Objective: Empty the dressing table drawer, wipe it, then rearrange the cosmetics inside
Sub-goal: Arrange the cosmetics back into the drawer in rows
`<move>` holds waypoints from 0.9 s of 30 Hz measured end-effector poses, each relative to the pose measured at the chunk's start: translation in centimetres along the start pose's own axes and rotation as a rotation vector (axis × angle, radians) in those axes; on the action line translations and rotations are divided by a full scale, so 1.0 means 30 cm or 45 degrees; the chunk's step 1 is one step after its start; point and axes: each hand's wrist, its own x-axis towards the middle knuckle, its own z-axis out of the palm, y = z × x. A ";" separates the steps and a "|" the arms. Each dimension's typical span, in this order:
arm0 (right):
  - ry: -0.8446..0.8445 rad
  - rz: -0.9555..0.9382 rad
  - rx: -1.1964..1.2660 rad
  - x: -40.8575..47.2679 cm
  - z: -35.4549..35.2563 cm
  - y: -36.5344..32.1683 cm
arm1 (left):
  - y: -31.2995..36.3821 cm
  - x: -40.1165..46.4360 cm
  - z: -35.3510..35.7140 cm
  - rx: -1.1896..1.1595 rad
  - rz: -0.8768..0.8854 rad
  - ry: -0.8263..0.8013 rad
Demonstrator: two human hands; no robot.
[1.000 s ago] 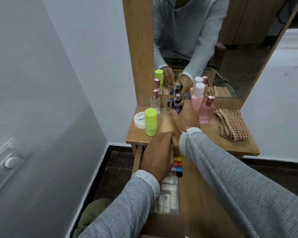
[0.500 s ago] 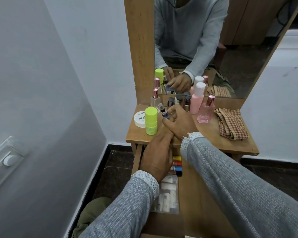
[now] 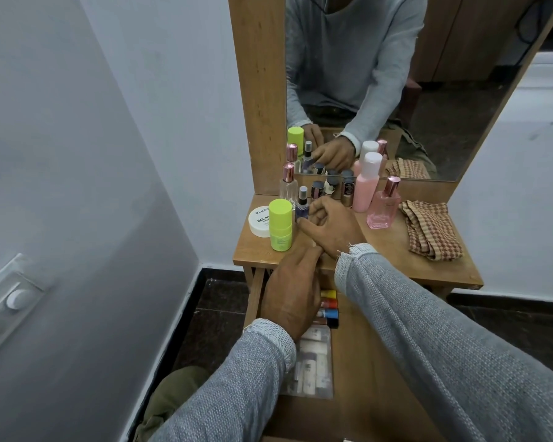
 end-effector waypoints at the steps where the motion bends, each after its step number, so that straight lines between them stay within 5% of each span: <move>1: -0.005 0.001 0.004 -0.002 -0.001 0.002 | 0.000 0.000 -0.001 0.003 0.001 -0.001; 8: 0.050 -0.078 -0.050 -0.021 -0.030 -0.005 | 0.007 0.000 -0.005 0.032 -0.023 0.033; 18: -0.064 -0.141 -0.668 0.085 -0.074 -0.067 | 0.009 0.015 -0.004 0.054 -0.070 0.046; 27: -0.223 -0.067 -0.557 -0.007 -0.191 -0.128 | 0.062 0.046 -0.034 0.091 -0.244 0.045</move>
